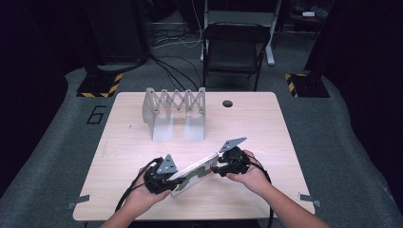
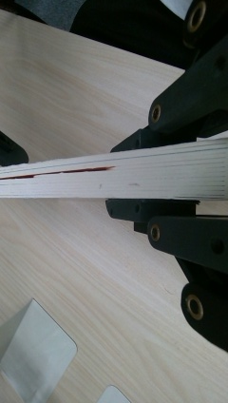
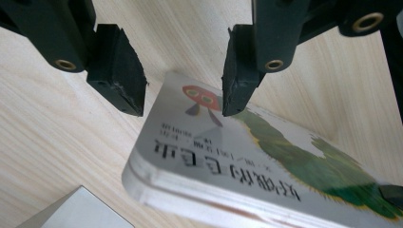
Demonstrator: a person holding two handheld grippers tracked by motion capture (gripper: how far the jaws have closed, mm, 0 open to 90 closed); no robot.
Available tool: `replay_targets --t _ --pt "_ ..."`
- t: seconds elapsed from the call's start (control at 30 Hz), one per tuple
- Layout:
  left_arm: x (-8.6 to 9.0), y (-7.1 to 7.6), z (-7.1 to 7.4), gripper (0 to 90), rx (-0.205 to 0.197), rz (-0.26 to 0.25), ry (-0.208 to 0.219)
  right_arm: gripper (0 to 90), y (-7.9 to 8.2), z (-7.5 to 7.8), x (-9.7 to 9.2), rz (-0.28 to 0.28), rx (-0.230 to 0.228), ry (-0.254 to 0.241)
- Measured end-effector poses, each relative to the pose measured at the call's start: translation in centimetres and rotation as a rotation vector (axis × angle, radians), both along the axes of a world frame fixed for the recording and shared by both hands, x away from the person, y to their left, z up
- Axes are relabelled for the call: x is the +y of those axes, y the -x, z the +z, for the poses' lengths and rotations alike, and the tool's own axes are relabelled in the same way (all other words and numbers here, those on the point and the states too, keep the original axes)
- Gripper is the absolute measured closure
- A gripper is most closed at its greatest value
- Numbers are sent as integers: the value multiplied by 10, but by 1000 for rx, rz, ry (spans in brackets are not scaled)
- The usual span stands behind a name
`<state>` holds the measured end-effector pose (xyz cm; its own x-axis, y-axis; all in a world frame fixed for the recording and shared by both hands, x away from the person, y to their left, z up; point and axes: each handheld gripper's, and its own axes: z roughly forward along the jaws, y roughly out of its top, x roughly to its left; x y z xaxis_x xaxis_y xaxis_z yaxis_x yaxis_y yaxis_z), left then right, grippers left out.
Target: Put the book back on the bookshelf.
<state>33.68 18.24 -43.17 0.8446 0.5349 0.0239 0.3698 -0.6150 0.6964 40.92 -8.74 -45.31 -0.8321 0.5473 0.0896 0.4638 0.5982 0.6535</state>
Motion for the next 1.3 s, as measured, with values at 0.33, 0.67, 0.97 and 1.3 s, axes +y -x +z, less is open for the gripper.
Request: replay_targets --t 0.33,0.67,0.97,1.3 --pt "21 -3 0 755 11 52 8 497 2 -3 2 -6 10 -15" --pt "34 -6 5 756 2 118 10 494 5 -1 5 -33 -5 -22" --pt "48 -12 19 757 -9 178 22 494 9 0 9 -37 -32 -22" --pt "64 -19 27 756 -19 235 22 494 10 3 5 -58 -21 -18"
